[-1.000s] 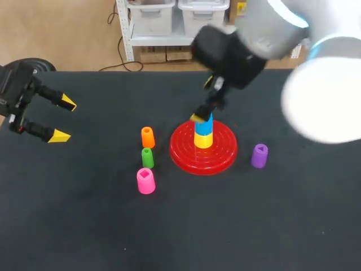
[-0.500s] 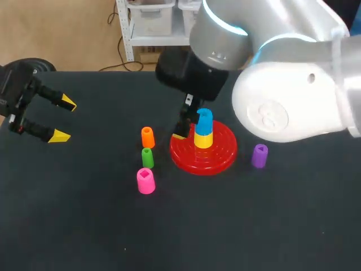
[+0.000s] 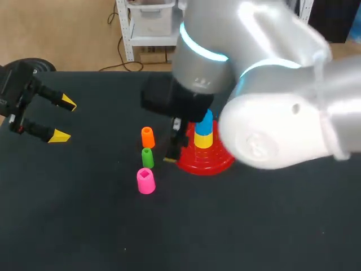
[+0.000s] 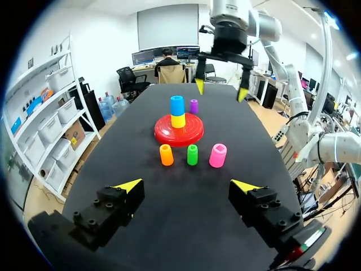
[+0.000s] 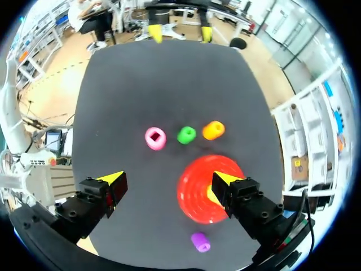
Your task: Pick up and stack the cylinders on the red base in this order: pink,purple,orange,green
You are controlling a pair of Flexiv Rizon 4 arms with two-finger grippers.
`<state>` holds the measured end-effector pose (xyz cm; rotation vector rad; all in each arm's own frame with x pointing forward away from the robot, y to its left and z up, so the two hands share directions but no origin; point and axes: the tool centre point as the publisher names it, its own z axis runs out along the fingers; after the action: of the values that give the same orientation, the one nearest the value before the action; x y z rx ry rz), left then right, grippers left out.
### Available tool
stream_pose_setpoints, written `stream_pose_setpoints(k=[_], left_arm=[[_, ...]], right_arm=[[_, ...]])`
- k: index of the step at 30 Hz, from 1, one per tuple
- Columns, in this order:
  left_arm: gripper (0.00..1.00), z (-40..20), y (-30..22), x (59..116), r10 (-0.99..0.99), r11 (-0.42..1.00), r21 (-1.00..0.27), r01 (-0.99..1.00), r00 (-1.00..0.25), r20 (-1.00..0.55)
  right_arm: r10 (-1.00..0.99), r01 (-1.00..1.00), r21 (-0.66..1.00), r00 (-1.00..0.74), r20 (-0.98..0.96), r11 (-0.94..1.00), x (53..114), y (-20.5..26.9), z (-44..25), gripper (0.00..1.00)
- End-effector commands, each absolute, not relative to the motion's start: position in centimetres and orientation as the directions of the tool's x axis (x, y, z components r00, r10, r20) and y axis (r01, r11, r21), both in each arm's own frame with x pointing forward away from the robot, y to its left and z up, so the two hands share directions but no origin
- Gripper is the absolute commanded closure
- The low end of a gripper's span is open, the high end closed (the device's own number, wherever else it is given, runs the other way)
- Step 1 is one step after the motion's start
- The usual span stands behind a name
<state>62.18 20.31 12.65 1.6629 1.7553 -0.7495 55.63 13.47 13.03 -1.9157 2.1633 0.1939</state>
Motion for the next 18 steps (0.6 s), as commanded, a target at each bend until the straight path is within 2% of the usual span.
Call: stream_pose_setpoints(k=[1, 7, 18], left_arm=[[0.00, 12.6, 20.4, 62.1, 0.658, 0.055, 0.006, 0.998, -0.031, -0.753], [0.00, 12.6, 20.4, 62.1, 0.658, 0.055, 0.006, 0.998, -0.031, -0.753], [0.00, 12.6, 20.4, 62.1, 0.658, 0.055, 0.006, 0.998, -0.031, -0.753]], right_arm=[[-0.966, -0.993, -0.058, -0.081, -0.245, 0.098, 55.1, 15.9, 11.2, 0.00], [-0.972, -0.995, -0.098, 0.003, -0.233, 0.020, 53.7, 16.7, 10.4, 0.00], [-0.978, -0.996, -0.067, 0.068, -0.197, -0.055, 52.6, 16.6, 8.6, 0.00]])
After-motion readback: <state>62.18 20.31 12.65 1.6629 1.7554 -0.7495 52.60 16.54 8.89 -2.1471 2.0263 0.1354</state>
